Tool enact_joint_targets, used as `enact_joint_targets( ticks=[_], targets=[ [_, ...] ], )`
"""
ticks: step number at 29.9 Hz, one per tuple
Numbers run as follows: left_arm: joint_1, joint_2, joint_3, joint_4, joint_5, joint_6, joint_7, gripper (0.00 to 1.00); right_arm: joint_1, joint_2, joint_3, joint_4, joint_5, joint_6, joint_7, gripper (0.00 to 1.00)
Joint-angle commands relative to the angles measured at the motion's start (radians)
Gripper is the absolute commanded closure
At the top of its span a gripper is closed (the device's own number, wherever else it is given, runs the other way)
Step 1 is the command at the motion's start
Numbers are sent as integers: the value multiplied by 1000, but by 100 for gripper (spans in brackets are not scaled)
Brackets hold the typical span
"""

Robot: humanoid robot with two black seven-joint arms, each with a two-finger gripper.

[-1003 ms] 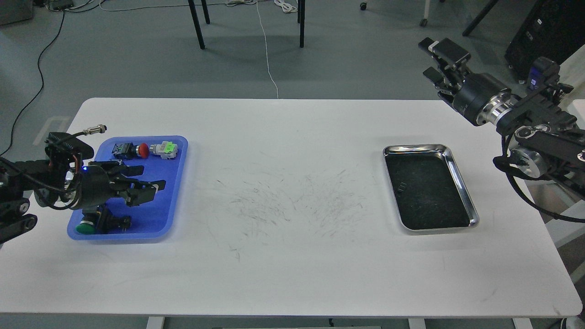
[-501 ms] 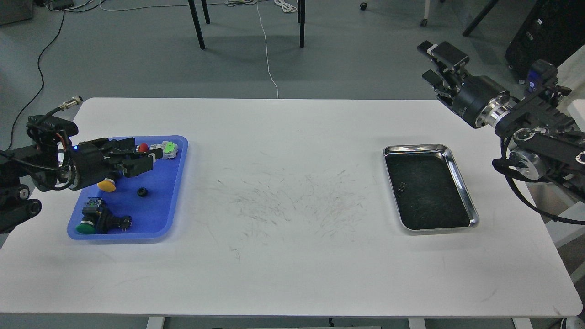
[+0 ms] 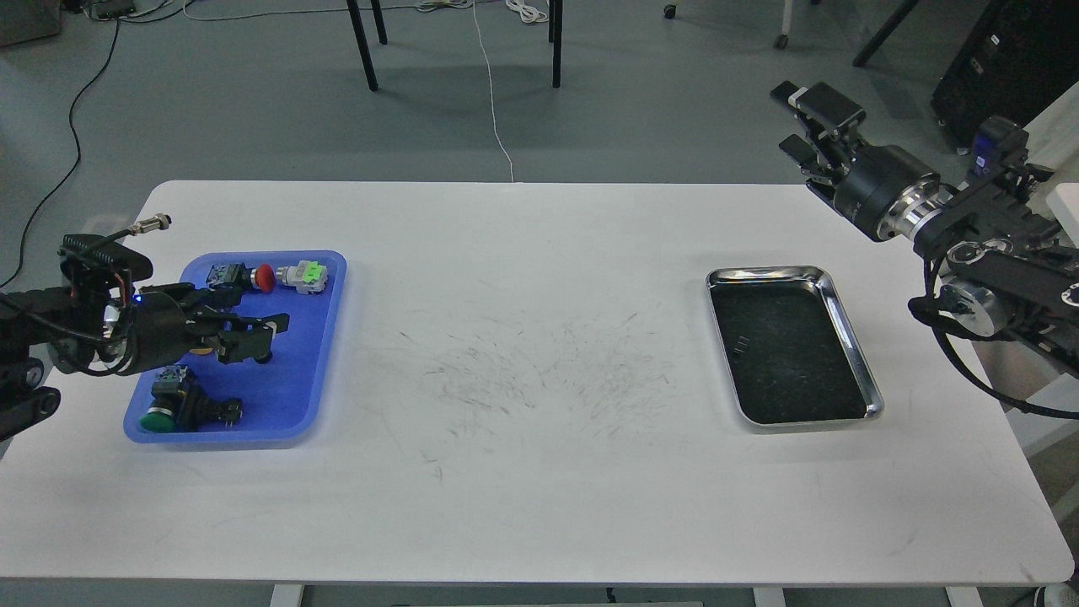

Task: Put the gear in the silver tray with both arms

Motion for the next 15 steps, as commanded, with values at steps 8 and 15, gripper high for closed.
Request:
enact_joint_targets(
  ticks=[8, 15],
  targets=[
    [65, -14, -3, 90, 158, 116, 0, 10, 1, 2, 0, 1, 0, 0, 0, 16],
    [70, -44, -1, 118, 155, 161, 0, 18, 0, 2, 0, 1, -2, 0, 0, 16]
  ],
)
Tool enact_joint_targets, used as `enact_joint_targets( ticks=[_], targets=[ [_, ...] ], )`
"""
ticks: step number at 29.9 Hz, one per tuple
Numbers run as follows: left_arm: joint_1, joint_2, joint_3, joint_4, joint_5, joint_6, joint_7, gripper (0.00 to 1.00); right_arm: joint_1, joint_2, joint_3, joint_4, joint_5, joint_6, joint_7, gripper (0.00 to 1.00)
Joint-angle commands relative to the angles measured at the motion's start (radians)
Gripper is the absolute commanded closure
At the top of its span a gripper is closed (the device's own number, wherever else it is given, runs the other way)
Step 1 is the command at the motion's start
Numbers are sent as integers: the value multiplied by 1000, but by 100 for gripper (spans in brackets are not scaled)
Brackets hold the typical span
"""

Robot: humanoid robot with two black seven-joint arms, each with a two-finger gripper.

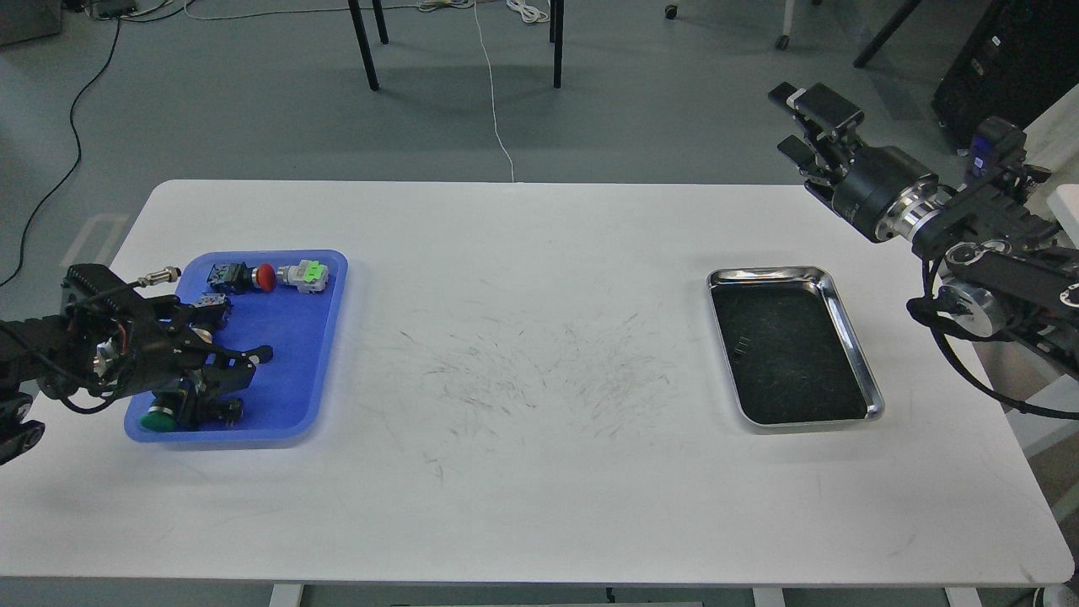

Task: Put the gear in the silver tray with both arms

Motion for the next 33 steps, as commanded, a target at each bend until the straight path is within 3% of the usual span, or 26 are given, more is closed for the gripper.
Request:
enact_joint_targets(
  ticks=[1, 5, 7, 9, 18, 21, 27, 31, 33],
  targets=[
    [-7, -8, -13, 3, -20, -10, 0, 20, -1, 0, 0, 0, 0, 0, 0, 16],
    [-3, -8, -13, 11, -84, -42, 0, 14, 1, 1, -1, 0, -2, 0, 0, 16],
    [-6, -5, -13, -13, -124, -80, 0, 4, 1, 1, -1, 0, 0, 0, 0, 16],
    [-9, -4, -13, -20, -178, -112, 0, 4, -1, 1, -1, 0, -2, 0, 0, 16],
    [-15, 7, -36, -21, -351, -120, 0, 2, -2, 1, -1, 0, -2, 0, 0, 16],
    [-9, 10, -120, -37, -468, -141, 0, 1, -2, 3, -1, 1, -2, 0, 0, 16],
    [-13, 50, -180, -43, -789, -273, 0, 1, -1, 1, -1, 1, -2, 0, 0, 16],
    [-21, 96, -240, -43, -1008, -420, 0, 1, 2, 0, -3, 6, -3, 2, -1, 16],
    [-26, 94, -280, -29, -1046, -431, 0, 1, 2, 0, -1, 8, -3, 2, -1, 16]
  ],
)
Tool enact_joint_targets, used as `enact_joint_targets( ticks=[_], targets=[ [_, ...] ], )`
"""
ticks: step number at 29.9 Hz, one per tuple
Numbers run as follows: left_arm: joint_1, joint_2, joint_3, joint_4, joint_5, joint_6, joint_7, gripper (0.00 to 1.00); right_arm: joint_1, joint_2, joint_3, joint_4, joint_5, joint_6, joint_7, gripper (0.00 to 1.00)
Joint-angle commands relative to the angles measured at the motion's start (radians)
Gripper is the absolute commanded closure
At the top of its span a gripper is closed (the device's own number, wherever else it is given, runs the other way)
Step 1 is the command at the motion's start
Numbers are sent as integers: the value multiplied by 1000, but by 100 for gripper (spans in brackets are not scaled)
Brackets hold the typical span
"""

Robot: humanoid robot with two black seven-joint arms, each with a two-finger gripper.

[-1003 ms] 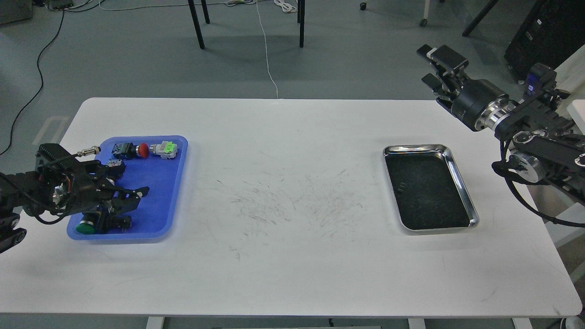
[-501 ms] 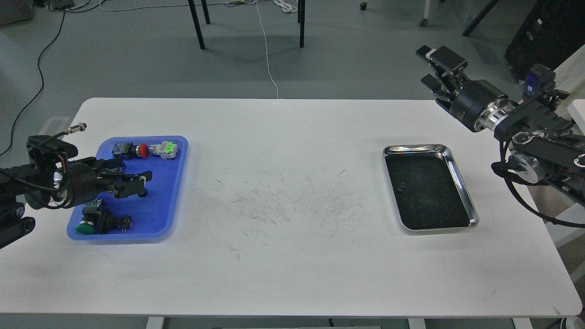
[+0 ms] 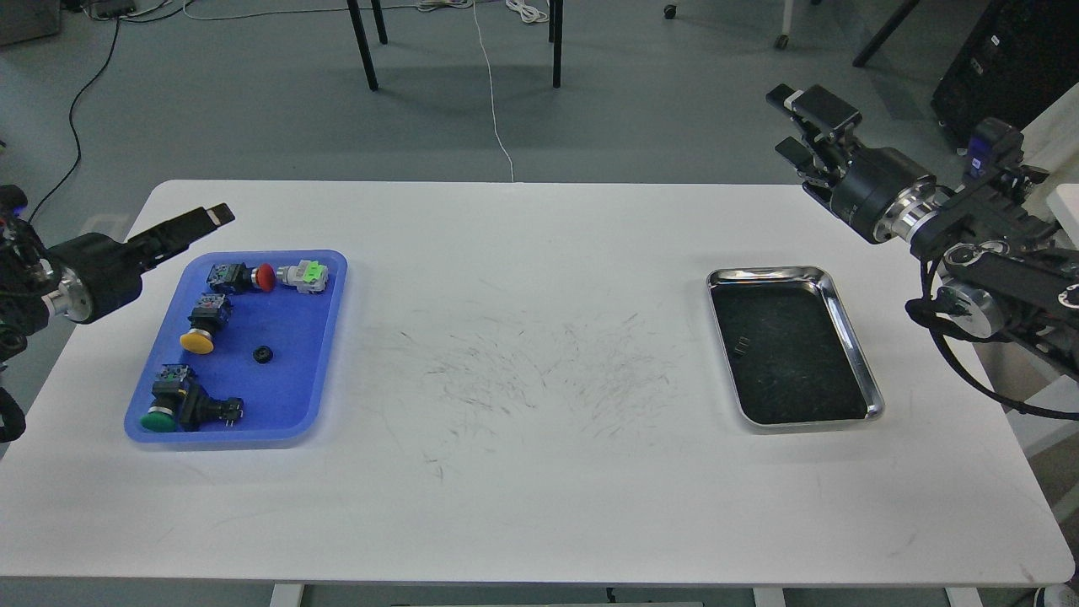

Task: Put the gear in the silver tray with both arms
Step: 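Lift the left gripper up and out of the blue tray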

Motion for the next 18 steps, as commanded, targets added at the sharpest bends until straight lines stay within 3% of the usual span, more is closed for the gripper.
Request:
enact_joint_targets(
  ticks=[1, 5, 11, 18],
  targets=[
    [-7, 6, -60, 23, -86, -49, 0, 1, 2, -2, 0, 3, -1, 0, -1, 16],
    [-1, 12, -51, 31, -80, -69, 0, 2, -1, -2, 0, 3, -1, 0, -1, 16],
    [-16, 73, -65, 34, -14, -217, 0, 1, -2, -10, -1, 18, -1, -2, -1, 16],
    [-60, 85, -62, 23, 0, -307, 0, 1, -2, -7, 0, 19, -1, -5, -1, 16]
  ],
)
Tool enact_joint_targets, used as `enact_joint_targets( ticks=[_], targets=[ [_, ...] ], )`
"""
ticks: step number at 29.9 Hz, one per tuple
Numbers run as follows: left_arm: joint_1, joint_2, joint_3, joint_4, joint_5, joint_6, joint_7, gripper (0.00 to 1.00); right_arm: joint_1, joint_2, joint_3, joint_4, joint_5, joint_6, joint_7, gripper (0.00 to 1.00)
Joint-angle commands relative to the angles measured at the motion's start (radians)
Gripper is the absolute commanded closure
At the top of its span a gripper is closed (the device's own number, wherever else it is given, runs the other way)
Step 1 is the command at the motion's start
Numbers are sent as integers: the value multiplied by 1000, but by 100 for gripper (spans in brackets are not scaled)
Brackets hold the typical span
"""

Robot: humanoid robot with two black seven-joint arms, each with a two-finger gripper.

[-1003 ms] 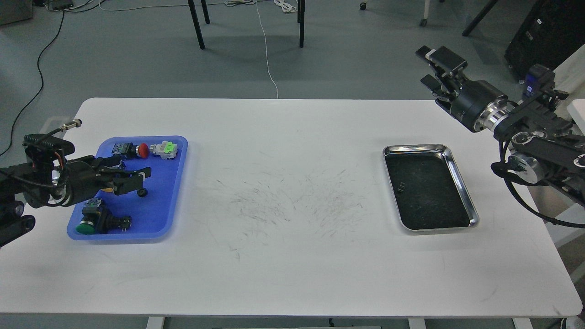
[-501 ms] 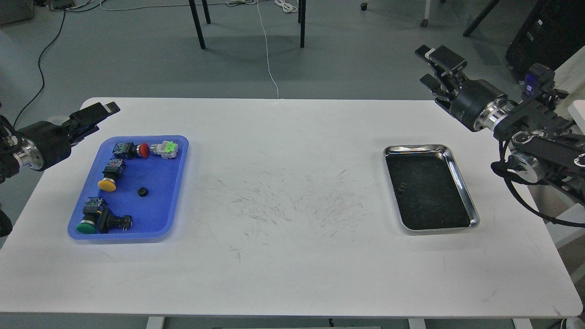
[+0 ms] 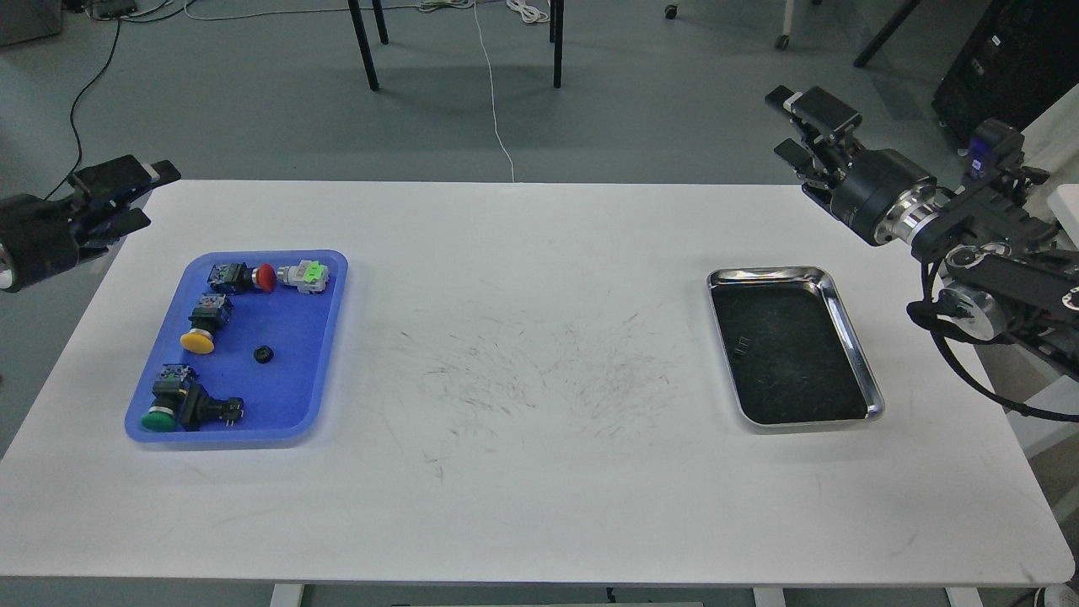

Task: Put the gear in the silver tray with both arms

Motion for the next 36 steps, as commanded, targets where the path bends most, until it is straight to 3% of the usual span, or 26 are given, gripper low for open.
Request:
enact_joint_targets(
  ticks=[1, 4, 17, 26, 36],
  targets=[
    [-4, 4, 1, -29, 8, -20, 0, 1, 0, 3, 0, 2, 0, -6, 0, 16],
    [-4, 35, -3, -77, 25, 3, 0, 2, 0, 4, 0, 6, 0, -9, 0, 16],
    [56, -6, 19, -181, 580, 425, 0, 13, 2, 6, 0, 6, -5, -10, -1, 16],
    [113, -39, 25, -171, 853, 494, 0, 13, 2, -2, 0, 7, -5, -10, -1, 16],
    [179, -100, 24, -128, 844, 508, 0, 18, 2, 3, -2, 7, -5, -10, -1, 16]
  ],
)
